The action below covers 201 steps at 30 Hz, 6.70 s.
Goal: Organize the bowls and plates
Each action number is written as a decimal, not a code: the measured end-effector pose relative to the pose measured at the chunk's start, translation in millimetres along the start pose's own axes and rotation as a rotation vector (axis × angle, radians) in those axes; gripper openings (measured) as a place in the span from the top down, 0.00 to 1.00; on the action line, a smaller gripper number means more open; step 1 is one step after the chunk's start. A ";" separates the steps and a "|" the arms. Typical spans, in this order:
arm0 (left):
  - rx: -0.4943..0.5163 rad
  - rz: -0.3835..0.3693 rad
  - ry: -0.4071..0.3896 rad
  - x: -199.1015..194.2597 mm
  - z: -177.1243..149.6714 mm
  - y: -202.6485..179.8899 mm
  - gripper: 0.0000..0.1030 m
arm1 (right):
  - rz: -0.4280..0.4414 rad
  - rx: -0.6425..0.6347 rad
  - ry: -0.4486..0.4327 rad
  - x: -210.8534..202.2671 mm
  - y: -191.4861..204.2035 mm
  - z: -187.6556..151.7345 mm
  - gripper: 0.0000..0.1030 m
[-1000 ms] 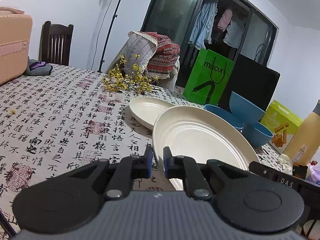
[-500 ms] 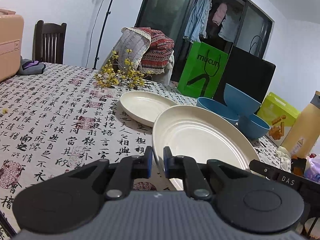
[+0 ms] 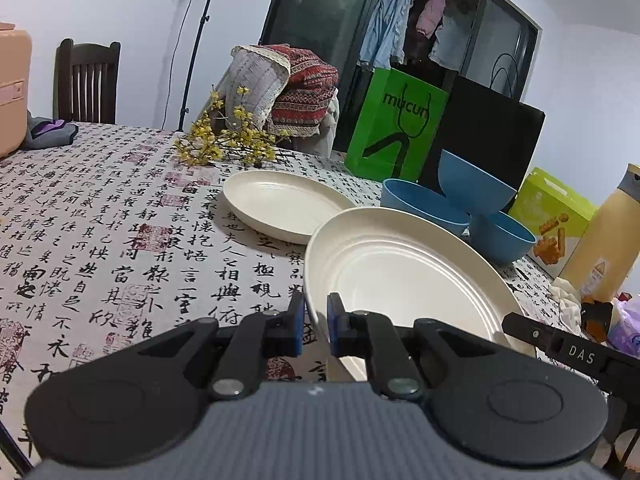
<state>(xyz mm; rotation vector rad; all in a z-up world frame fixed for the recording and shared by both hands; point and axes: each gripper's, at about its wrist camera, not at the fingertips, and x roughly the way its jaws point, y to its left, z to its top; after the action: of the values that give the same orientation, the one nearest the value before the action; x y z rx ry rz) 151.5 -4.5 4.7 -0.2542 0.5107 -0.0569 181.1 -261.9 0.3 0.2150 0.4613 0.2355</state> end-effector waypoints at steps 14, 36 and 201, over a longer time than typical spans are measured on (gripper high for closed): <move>0.020 -0.004 0.028 7.9 -7.0 -9.3 0.89 | -0.012 0.019 0.008 -0.6 -13.1 -5.0 0.92; 0.038 -0.022 0.071 11.2 -21.4 -16.1 0.88 | -0.026 0.037 0.018 -12.5 -25.4 -16.6 0.91; -0.008 0.049 -0.315 -30.5 -25.9 63.0 0.00 | 0.037 -0.019 -0.202 5.5 -69.0 -10.3 0.00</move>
<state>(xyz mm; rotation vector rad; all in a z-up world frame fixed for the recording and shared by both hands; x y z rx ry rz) 111.6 54.1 -18.6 -0.2532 0.2041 0.0335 193.2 -324.5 -28.7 0.2261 0.2543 0.2517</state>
